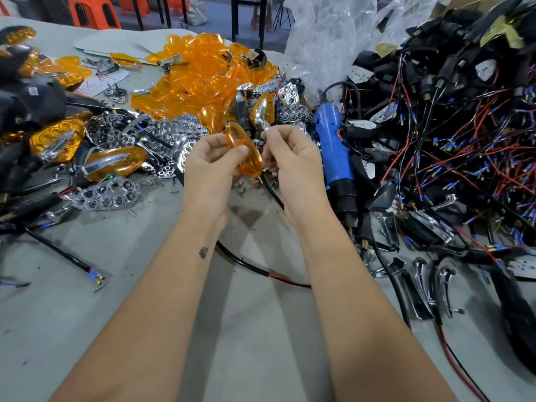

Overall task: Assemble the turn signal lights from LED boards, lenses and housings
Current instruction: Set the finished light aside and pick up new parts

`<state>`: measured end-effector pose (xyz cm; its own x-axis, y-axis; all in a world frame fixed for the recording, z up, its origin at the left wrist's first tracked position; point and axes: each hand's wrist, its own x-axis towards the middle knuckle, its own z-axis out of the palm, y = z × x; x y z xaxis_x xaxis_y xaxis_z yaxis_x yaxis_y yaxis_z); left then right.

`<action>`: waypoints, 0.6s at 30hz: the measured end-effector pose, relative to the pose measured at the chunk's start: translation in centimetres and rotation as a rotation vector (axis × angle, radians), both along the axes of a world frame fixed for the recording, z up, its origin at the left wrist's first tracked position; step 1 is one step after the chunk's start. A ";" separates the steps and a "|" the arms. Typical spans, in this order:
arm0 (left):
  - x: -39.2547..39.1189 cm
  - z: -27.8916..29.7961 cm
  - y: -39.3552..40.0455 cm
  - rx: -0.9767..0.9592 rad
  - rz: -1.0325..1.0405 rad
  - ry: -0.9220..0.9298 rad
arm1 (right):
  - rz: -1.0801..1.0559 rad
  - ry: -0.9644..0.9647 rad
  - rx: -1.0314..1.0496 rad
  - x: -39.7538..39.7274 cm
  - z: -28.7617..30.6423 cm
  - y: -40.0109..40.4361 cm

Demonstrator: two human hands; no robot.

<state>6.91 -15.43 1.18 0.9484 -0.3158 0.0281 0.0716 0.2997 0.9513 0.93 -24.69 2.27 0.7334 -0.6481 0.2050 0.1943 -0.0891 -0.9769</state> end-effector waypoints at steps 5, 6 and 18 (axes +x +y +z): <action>0.3 -0.1 -0.1 0.028 0.006 -0.012 | -0.205 0.388 -0.699 -0.6 1.7 -2.2; 0.2 -0.1 -0.1 0.048 -0.004 -0.020 | -0.166 0.569 -0.877 -1.0 1.9 -2.6; -0.5 -0.3 -1.1 0.176 0.020 -0.047 | -0.537 0.787 -0.752 -15.2 1.6 -9.0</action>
<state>6.43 -16.51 0.85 0.9535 -0.3008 0.0181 0.0218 0.1288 0.9914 -14.25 -33.73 3.90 0.5010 -0.8188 0.2802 -0.6648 -0.5714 -0.4811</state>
